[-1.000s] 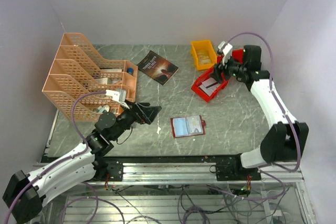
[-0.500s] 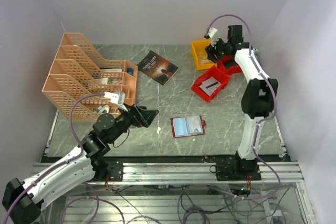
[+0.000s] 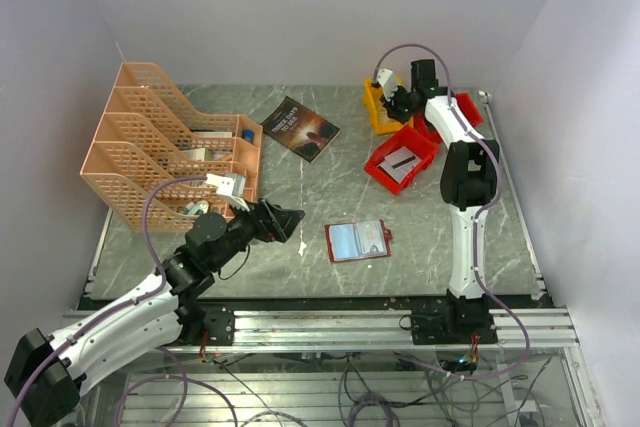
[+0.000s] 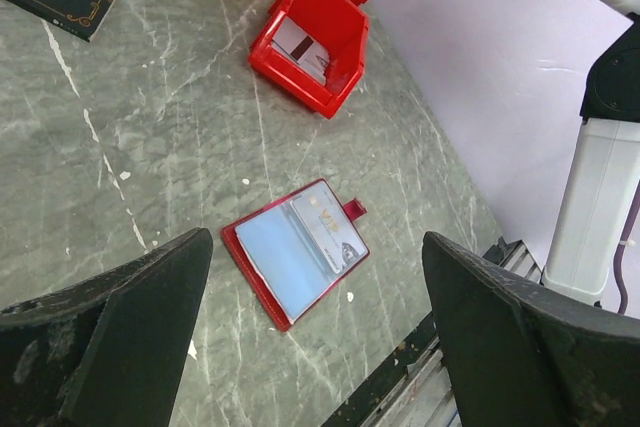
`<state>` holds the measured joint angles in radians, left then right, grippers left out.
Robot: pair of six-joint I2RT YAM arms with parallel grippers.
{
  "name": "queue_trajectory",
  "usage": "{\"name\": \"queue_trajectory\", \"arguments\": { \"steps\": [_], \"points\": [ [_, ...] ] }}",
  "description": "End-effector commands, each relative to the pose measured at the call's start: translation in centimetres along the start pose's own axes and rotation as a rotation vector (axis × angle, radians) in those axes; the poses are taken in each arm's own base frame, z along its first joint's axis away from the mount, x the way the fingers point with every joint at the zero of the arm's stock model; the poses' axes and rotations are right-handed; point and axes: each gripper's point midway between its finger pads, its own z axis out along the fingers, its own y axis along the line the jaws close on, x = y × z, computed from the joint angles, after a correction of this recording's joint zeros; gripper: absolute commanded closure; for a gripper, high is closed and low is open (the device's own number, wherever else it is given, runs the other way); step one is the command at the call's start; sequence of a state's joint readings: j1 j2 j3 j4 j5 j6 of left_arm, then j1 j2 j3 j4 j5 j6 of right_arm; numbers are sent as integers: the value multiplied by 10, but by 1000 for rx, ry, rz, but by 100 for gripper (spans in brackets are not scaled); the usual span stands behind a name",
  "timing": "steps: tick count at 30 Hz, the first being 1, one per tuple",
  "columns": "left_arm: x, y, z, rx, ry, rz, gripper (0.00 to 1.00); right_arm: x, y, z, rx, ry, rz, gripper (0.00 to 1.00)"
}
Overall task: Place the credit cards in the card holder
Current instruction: Move the storage box to the center of the board.
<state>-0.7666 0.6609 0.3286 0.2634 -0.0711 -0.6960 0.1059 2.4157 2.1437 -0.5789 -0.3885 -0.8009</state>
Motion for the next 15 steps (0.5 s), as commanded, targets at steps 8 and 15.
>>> {"name": "queue_trajectory", "arguments": {
  "steps": [8, 15],
  "points": [
    [-16, -7, -2, 18, -51, 8, 3, -3, 82, 27, -253, -47, -99, 100],
    [-15, -5, -5, 10, -51, 10, 3, -18, 146, 20, -426, -84, -145, 100]
  ]
}}
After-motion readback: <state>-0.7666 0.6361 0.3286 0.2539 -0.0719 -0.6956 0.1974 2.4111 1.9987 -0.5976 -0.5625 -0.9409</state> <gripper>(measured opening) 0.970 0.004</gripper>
